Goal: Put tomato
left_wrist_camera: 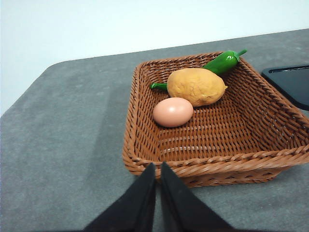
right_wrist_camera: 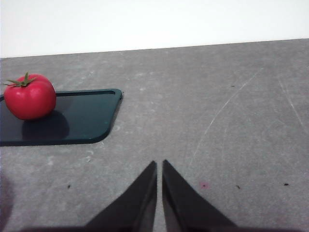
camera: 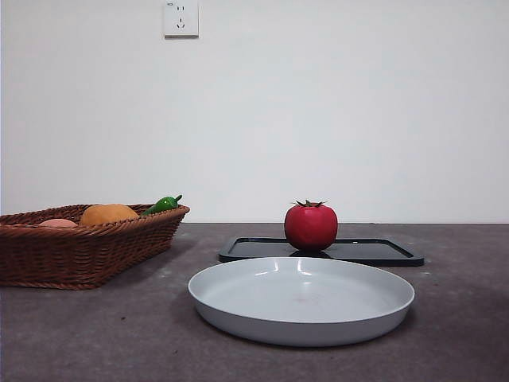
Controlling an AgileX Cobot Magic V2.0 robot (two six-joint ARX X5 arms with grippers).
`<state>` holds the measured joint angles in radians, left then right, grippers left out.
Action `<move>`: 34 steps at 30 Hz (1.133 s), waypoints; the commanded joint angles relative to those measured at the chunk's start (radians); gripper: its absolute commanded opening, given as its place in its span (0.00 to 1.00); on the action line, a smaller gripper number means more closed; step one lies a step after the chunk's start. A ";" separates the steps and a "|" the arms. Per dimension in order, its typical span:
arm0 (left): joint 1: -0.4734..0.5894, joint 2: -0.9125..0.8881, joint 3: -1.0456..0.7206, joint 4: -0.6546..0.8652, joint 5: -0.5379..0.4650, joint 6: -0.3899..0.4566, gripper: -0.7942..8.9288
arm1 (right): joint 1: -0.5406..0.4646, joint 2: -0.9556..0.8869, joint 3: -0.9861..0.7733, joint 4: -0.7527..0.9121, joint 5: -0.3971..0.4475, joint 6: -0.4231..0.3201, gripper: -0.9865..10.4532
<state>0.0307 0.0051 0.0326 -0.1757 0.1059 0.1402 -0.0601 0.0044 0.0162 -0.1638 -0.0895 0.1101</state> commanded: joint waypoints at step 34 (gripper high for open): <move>0.004 -0.002 -0.021 -0.009 -0.002 -0.003 0.10 | -0.002 -0.001 -0.005 0.006 0.003 0.014 0.09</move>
<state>0.0307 0.0051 0.0326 -0.1757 0.1059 0.1402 -0.0601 0.0044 0.0162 -0.1635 -0.0895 0.1104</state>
